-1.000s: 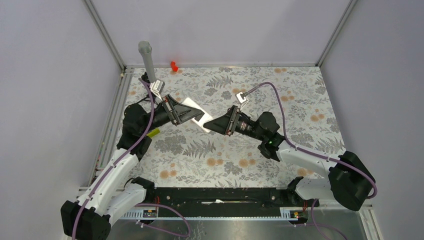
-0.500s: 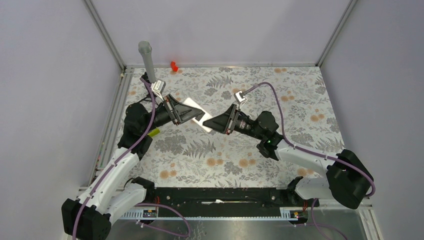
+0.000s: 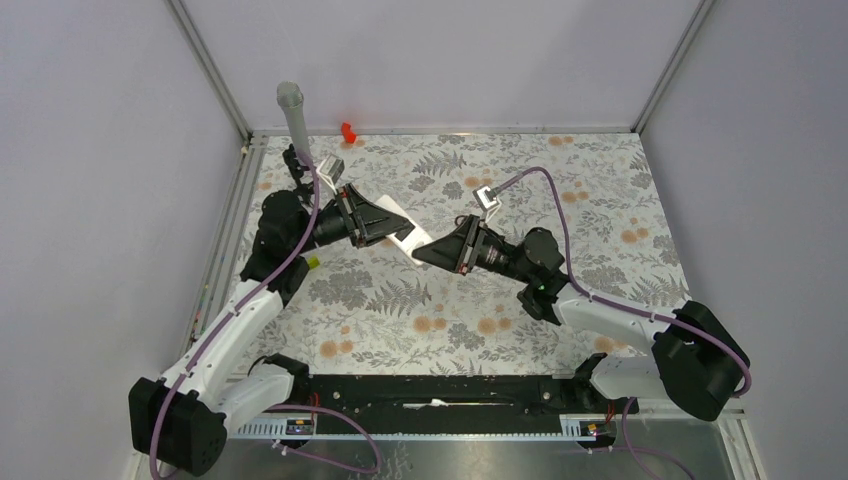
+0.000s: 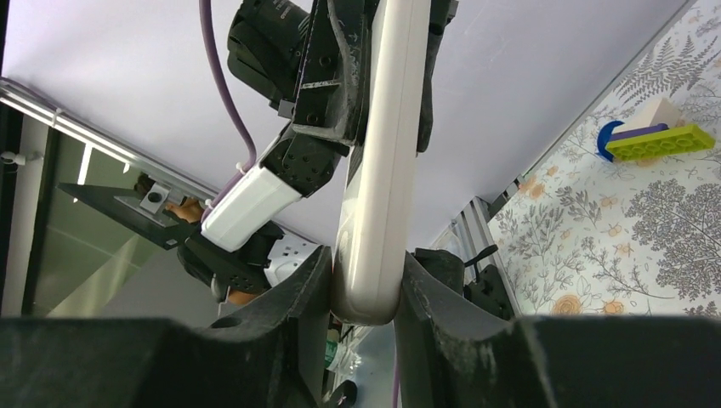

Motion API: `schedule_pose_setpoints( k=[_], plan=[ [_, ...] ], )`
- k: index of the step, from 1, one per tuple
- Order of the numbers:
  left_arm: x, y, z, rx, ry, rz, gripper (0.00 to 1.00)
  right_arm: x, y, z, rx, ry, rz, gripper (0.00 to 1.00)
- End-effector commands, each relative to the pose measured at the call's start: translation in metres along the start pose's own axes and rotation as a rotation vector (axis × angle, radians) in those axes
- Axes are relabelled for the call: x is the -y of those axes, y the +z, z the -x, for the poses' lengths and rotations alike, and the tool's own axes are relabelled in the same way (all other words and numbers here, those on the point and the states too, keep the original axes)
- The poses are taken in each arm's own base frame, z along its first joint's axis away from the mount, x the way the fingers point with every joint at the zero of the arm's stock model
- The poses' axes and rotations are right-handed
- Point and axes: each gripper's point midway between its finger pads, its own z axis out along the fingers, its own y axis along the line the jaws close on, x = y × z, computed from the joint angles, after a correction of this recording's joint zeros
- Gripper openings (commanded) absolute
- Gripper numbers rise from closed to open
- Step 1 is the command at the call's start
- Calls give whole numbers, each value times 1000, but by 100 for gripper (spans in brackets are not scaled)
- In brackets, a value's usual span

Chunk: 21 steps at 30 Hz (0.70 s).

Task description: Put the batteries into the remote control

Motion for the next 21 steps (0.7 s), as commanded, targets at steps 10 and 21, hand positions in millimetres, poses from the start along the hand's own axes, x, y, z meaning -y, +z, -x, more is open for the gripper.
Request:
schedule_pose_setpoints(
  k=[10, 21],
  plan=[
    [57, -14, 16, 107, 220, -134, 0, -11, 5, 6, -11, -19, 11, 74],
    [45, -14, 18, 130, 261, -100, 0, -37, 34, 30, 22, 32, 131, 77]
  ],
)
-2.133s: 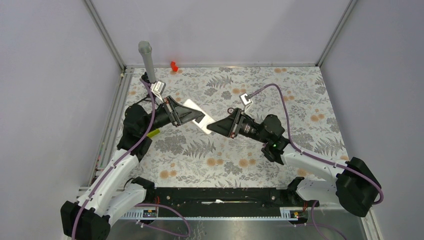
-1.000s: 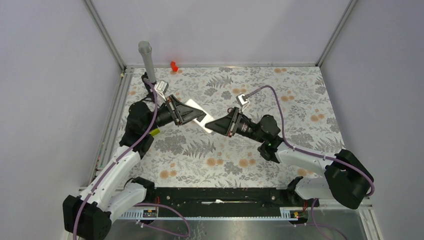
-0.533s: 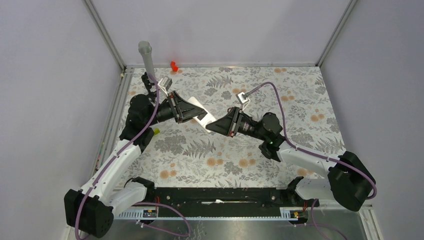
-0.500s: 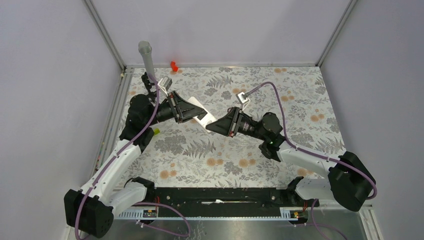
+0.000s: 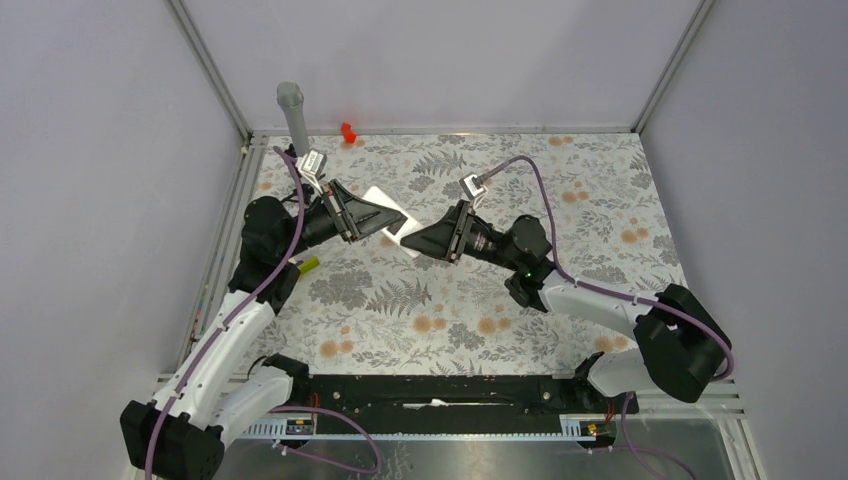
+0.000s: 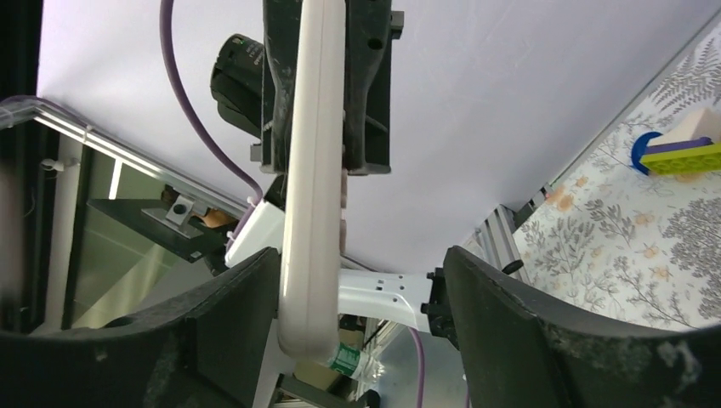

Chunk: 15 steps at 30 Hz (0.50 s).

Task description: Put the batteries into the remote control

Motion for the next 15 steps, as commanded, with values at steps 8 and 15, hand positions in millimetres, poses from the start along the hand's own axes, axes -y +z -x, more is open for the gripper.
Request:
schedule_pose_setpoints(
  k=[8, 15],
  plan=[
    [13, -1, 17, 85, 89, -27, 0, 1, 6, 21, 108, 67, -34, 49],
    [34, -9, 35, 219, 82, -68, 0, 24, -13, 13, 136, -6, -104, 31]
  ],
)
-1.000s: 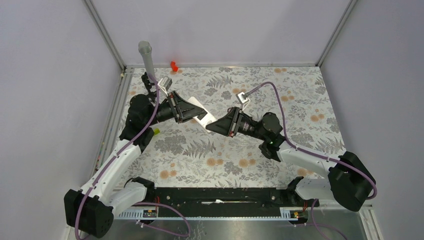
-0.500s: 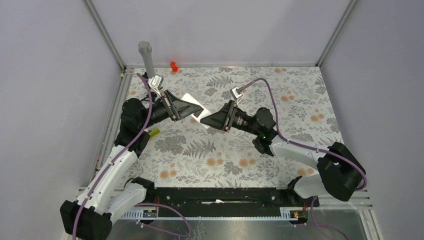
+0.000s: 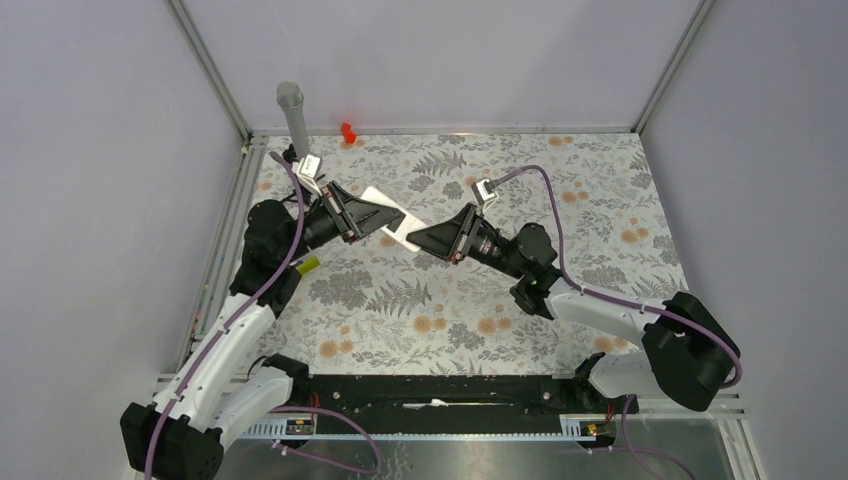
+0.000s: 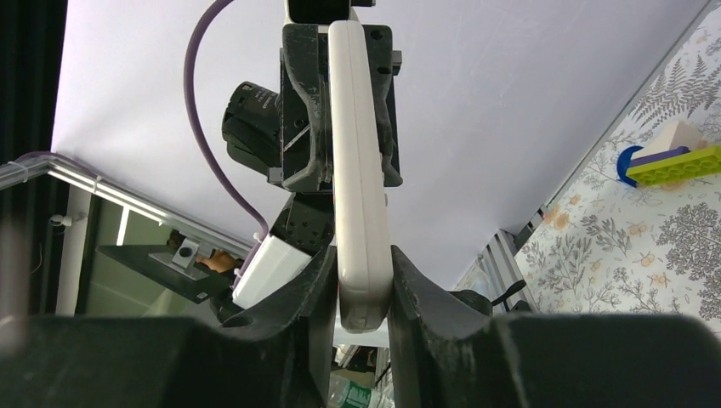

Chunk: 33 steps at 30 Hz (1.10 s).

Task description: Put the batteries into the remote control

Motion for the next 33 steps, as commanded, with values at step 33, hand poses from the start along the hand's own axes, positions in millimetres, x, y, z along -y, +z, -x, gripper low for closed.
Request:
schedule_pose_setpoints(
  k=[33],
  plan=[
    [30, 12, 32, 108, -35, -122, 0, 34, -6, 32, 26, -46, -166, 44]
  ],
)
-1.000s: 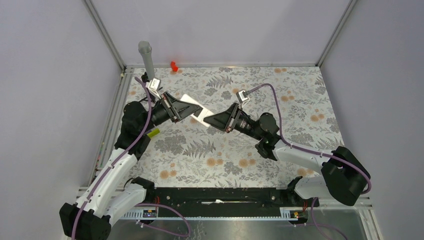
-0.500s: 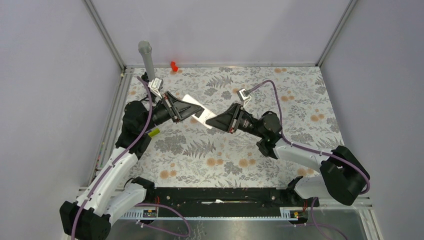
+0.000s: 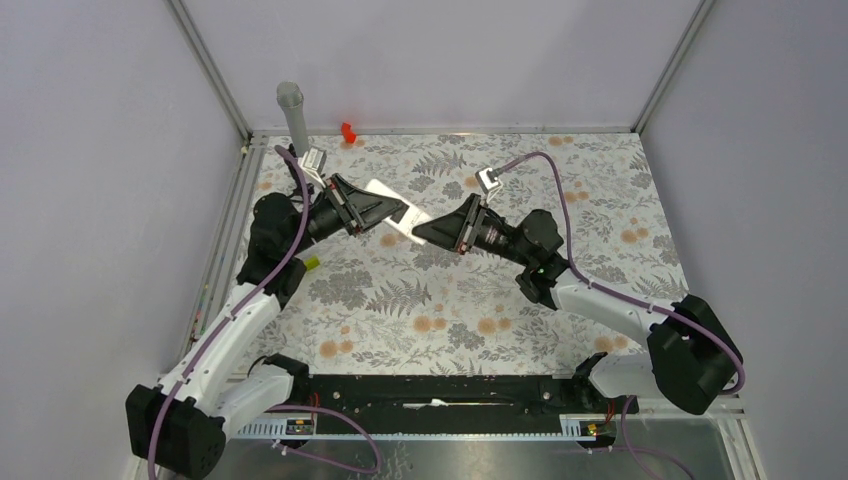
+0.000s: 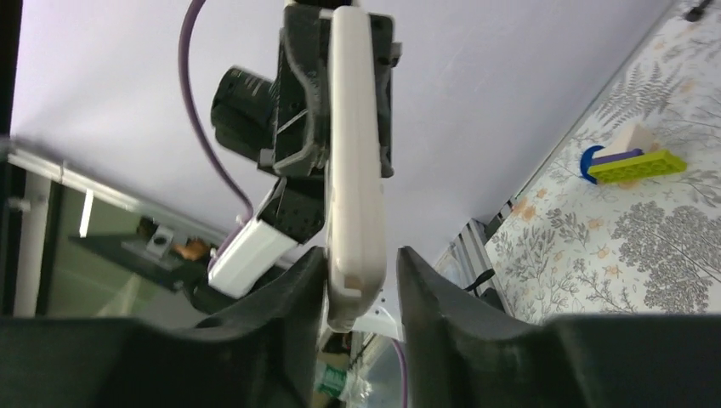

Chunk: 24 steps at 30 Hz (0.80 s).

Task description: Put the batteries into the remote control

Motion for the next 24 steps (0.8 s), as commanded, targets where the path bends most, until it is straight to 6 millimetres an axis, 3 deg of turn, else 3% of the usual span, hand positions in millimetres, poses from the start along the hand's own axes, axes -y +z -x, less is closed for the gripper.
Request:
schedule_pose_setpoints(
  k=[1, 4, 9, 24],
  plan=[
    [28, 3, 26, 105, 36, -99, 0, 40, 0, 21, 102, 46, -172, 53],
    [17, 5, 28, 121, 53, -72, 0, 45, -3, 25, 143, 69, -197, 72],
    [6, 5, 28, 132, 80, -44, 0, 48, -6, 30, 172, 73, -235, 76],
    [-21, 9, 29, 153, 117, 15, 0, 53, -13, 30, 165, 100, -352, 36]
  ],
)
